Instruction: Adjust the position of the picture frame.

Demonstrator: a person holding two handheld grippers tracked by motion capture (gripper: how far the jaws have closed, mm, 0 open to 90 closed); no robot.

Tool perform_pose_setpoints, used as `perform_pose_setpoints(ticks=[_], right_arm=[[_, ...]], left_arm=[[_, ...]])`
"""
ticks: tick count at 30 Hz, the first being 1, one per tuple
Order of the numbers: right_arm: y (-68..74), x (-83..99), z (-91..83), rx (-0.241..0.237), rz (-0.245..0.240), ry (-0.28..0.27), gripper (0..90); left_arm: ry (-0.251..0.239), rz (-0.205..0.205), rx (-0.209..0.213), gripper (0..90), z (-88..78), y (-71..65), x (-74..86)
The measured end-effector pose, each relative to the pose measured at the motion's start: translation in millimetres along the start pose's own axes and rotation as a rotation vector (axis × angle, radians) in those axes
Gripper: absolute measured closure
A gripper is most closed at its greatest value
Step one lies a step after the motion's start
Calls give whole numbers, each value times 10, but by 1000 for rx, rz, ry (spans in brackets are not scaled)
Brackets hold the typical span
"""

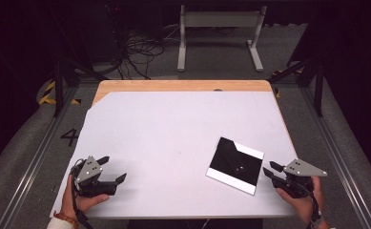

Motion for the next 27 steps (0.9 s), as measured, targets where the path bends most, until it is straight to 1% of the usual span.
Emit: perform_pose_setpoints(ticks=[2,3,4,6,7,8,9,11,12,14,16,17,19,21,23,25,27], right_arm=[[-6,16,17,-2,-2,9,694],[-14,20,22,-5,2,9,703],[-28,24,28,-6,12,10,715],[-42,26,34,-7,19,10,733],[-51,31,46,-10,29,17,746],[-51,31,46,-10,29,17,746],[-61,37,64,-9,34,27,774],[-68,39,77,-10,39,31,785],[-79,40,88,-3,43,39,804],[-85,39,97,-4,50,47,815],[-91,55,117,-2,63,66,824],[-84,65,129,-7,67,73,825],[-74,81,144,-5,59,90,827],[-68,82,160,-15,62,96,836],[-67,82,186,-9,64,102,848],[-47,78,220,-24,65,105,860],[-19,69,249,-31,55,107,882]], left_arm=[[11,7,4,169,32,-40,-3],[16,13,6,177,55,-67,-4],[26,23,17,180,67,-93,-3],[22,25,25,190,75,-102,-5],[29,20,38,190,94,-118,1],[29,20,38,203,94,-118,1],[31,19,62,222,110,-133,4],[36,25,69,223,120,-146,8],[37,25,82,247,124,-161,9],[55,41,81,292,133,-183,9],[56,52,92,386,136,-197,2],[61,53,97,411,141,-205,1],[66,60,100,482,150,-213,-3],[70,63,119,584,153,-225,-6],[74,62,133,689,150,-236,-5],[68,72,145,796,146,-239,-13],[64,68,149,853,139,-241,-18]])
Point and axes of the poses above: each handheld gripper's, and its own axes: z roughly forward along the jaws, x roughly out of its underside, y roughly to its left, the point moved 5 cm from there along z, roughly forward along the jaws
